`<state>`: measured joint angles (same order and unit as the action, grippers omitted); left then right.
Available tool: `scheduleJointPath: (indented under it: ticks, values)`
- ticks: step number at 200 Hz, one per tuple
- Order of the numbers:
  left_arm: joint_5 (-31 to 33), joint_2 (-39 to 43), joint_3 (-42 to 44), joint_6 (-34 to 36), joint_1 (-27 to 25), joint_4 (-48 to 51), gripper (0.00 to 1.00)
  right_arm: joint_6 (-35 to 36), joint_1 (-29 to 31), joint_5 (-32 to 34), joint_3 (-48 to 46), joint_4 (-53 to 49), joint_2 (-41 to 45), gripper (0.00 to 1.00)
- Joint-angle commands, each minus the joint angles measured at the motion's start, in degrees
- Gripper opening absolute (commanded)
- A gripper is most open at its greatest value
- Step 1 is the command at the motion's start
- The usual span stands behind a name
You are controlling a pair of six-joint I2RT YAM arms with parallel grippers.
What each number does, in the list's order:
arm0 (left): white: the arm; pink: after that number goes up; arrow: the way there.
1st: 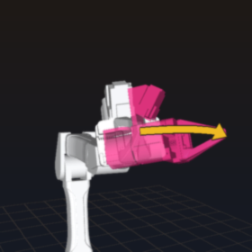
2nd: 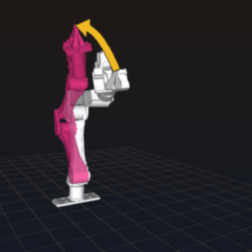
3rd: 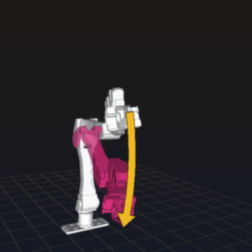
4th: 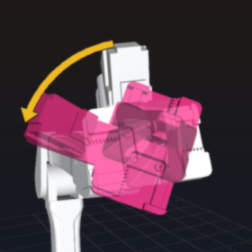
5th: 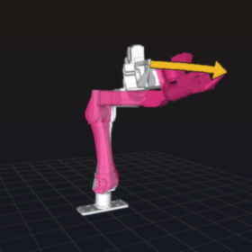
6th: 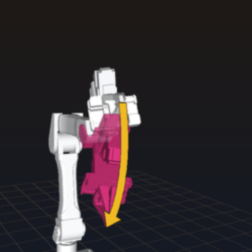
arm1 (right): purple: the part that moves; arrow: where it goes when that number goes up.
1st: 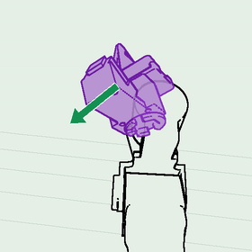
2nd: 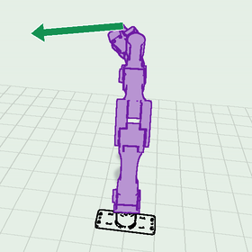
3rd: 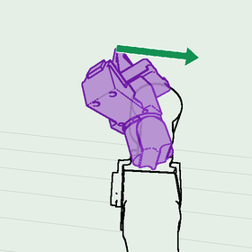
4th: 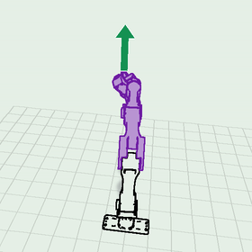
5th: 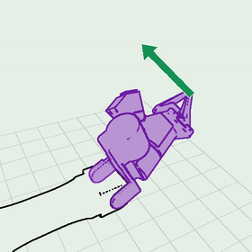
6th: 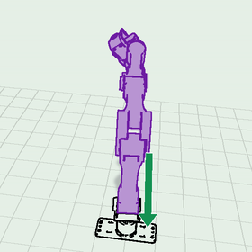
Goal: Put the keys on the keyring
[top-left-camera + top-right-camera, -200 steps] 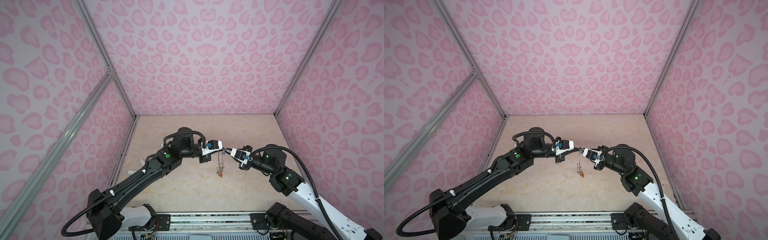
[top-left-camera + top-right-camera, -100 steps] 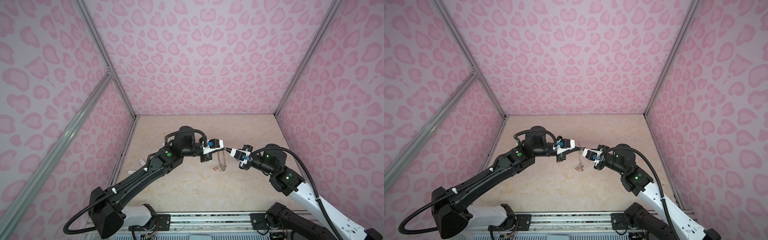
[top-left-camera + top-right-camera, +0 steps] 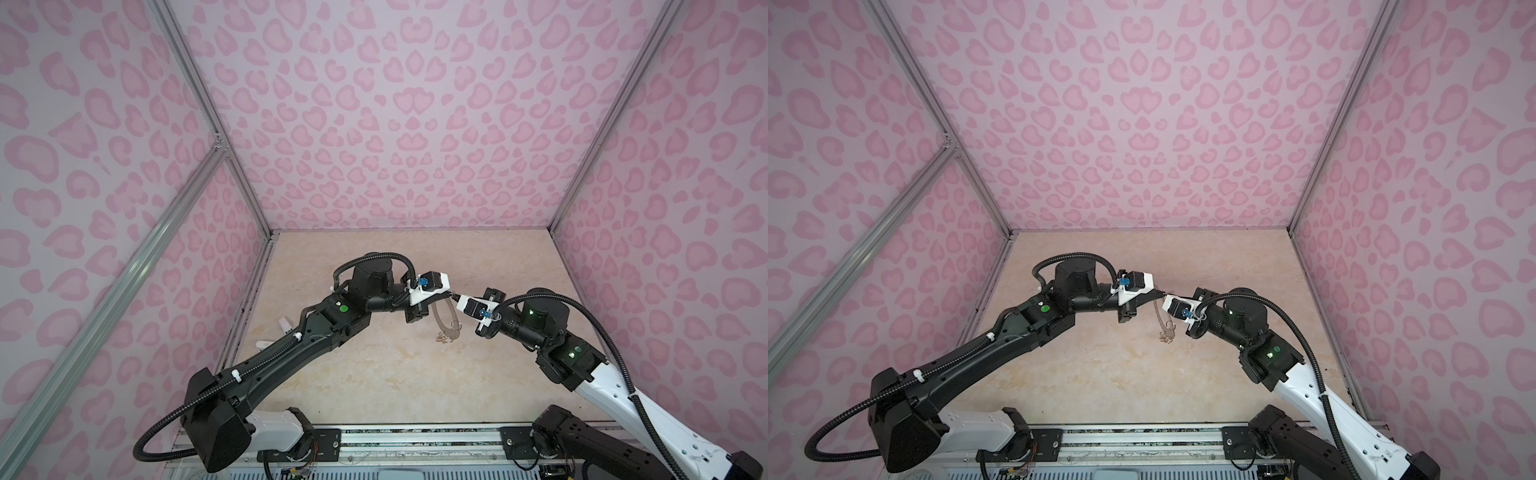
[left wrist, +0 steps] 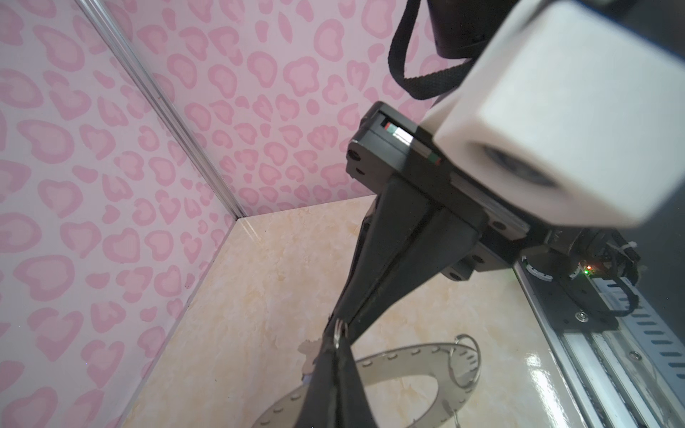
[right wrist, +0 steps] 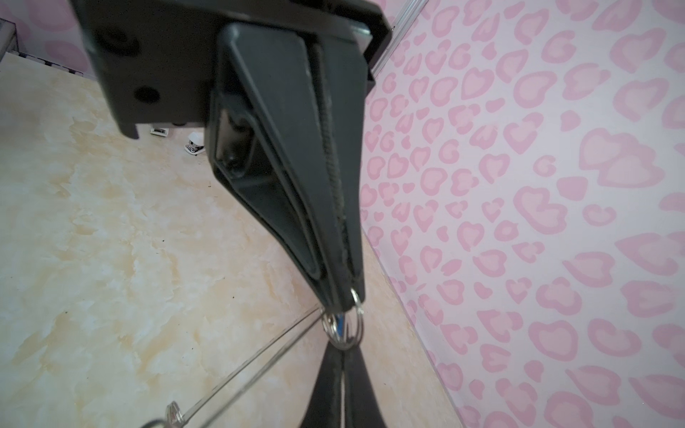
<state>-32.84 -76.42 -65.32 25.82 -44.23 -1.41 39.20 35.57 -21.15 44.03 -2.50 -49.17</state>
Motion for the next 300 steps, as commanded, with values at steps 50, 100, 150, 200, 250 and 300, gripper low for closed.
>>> scheduleJointPath:
  ticks: [50, 100, 150, 200, 250, 300]
  values:
    - [6.87, -1.12, 3.19, -6.92, -0.03, -17.22, 0.03, -3.58, 1.09, 2.08, -0.21, 1.47, -0.58, 0.0]
    - [8.2, -2.12, 5.18, -9.19, -0.29, -23.28, 0.03, -6.6, 1.17, 1.29, -1.01, 3.75, -1.02, 0.0]
    - [2.68, -1.15, 6.25, -9.05, 0.49, -23.99, 0.03, -6.47, -1.56, 1.03, -1.49, 0.63, 1.68, 0.22]
    - [-6.23, -0.68, 6.67, -9.31, 1.16, -23.37, 0.03, -9.7, -7.85, -8.96, -0.59, -0.06, 3.75, 0.31]
    - [-8.36, 0.17, 6.78, -8.38, 1.43, -21.63, 0.03, -14.14, -8.47, -18.29, 2.06, 0.94, 1.39, 0.27]
    - [-9.15, 0.67, 6.52, -6.63, 1.51, -19.58, 0.03, -15.85, -8.43, -20.52, 2.75, 0.77, 0.39, 0.22]
